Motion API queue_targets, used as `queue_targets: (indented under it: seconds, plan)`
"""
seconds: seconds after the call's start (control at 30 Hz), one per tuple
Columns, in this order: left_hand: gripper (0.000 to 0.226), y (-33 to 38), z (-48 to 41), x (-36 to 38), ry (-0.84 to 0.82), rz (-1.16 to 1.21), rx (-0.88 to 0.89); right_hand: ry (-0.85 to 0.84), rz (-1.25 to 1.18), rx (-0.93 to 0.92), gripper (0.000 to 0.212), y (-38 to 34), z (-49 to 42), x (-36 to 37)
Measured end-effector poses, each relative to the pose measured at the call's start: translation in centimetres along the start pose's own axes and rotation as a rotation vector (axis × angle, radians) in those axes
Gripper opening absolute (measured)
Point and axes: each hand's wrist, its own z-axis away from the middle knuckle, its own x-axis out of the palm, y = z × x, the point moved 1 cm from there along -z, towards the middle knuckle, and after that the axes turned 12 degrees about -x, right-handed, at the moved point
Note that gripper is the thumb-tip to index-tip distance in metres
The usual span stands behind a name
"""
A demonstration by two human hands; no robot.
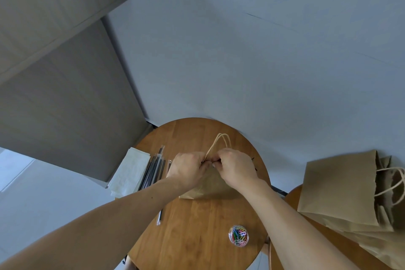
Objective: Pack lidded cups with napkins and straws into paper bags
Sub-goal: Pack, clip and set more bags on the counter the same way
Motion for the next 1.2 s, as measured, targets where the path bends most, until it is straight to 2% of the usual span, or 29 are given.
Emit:
queue_targets:
  seconds: [0.2,0.37,0.43,0.53,0.6,0.67,0.73,0.83,0.9,0.97,1.0,1.1,1.2]
  plan:
    - [0.023,-0.2,0.4,0.4,0.012,-0.003,-0.002,-0.126,0.100,0.000,0.016,-0.3,-0.3,-0.3]
    - [0.021,-0.2,0.5,0.3,-0.002,0.019,0.008,-0.109,0.126,-0.025,0.016,-0.4,0.1,-0.2]
    - [0.019,-0.3,0.4,-0.1,-0.049,0.034,0.013,-0.033,0.061,-0.063,0.018,-0.3,0.8,-0.1]
    - [0.014,-0.9,0.2,-0.9,-0.051,0.058,-0.007,0.223,-0.100,-0.174,0.016,0.0,2.6,-0.5]
    - [0.022,-1.9,0.2,-1.3,-0.041,0.060,-0.030,0.395,-0.097,-0.214,0.016,0.8,3.8,-1.0]
    - [0.053,-3.2,0.2,-1.6,-0.070,0.029,-0.062,0.456,-0.031,-0.139,0.027,2.3,4.9,-1.3]
    - [0.071,-4.6,0.2,-1.5,-0.100,0.034,-0.130,0.432,-0.014,0.034,0.050,4.2,6.1,-1.2]
    - [0.072,-6.6,0.1,-1.1,-0.162,0.107,-0.240,0.272,-0.125,0.216,0.081,6.9,7.7,-0.1]
    - [0.054,-7.4,0.1,-0.6,-0.189,0.130,-0.281,0.131,-0.261,0.267,0.086,7.9,8.2,0.9]
    - [0.023,-7.8,0.1,0.0,-0.187,0.133,-0.315,0.075,-0.420,0.327,0.081,8.3,8.2,2.1]
    - [0.016,-7.9,0.2,0.3,-0.181,0.135,-0.332,0.070,-0.475,0.359,0.075,8.5,8.1,2.6]
    - [0.012,-7.8,0.4,0.7,-0.169,0.133,-0.382,0.044,-0.471,0.414,0.054,8.7,7.6,3.6]
    - [0.016,-7.8,0.7,0.5,-0.164,0.121,-0.378,0.031,-0.356,0.355,0.030,9.0,7.3,3.5]
